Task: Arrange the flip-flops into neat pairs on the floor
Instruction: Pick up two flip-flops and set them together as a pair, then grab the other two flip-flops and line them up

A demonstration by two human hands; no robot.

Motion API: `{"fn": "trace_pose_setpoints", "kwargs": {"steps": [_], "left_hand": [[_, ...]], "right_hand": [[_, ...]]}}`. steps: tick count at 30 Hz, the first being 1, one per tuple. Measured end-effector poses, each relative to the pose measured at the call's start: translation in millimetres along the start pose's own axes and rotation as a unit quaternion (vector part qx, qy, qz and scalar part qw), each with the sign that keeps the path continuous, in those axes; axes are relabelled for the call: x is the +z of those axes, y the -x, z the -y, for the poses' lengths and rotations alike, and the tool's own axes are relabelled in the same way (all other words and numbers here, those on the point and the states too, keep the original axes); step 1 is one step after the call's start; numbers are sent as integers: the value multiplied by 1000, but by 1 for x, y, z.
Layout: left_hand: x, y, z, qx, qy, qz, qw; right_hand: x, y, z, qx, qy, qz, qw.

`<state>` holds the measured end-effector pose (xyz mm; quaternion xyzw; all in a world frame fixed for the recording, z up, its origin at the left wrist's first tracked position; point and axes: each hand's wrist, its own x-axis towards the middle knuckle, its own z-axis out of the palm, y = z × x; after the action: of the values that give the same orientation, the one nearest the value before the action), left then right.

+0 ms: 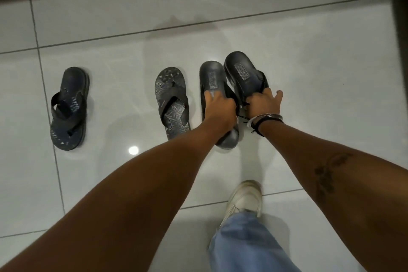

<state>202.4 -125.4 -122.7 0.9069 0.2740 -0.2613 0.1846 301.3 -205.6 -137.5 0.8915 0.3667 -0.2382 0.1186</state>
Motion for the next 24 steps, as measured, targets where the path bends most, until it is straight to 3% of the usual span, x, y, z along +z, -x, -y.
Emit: {"fn": "trace_pose_setpoints", "kwargs": {"steps": [7,10,13,16,20,24], "left_hand": [[17,0,5,18,-30,-9,999],[20,8,15,24,19,-57,998],[17,28,46,0,97,-161,982],[10,52,113,-53,84,-243,965],[1,81,231,-164,-3,-202,965],[-6,105,325,-225,-92,-75,967]], "right_hand": [[4,6,1,1,32,-10,999],[0,9,10,-19,40,-68,997],[-8,7,35,-144,49,-133,979],[-18,0,83,-348,118,-131,921],[-29,-7,156,-448,242,-86,856],[-27,-7,209,-478,321,-78,814]]}}
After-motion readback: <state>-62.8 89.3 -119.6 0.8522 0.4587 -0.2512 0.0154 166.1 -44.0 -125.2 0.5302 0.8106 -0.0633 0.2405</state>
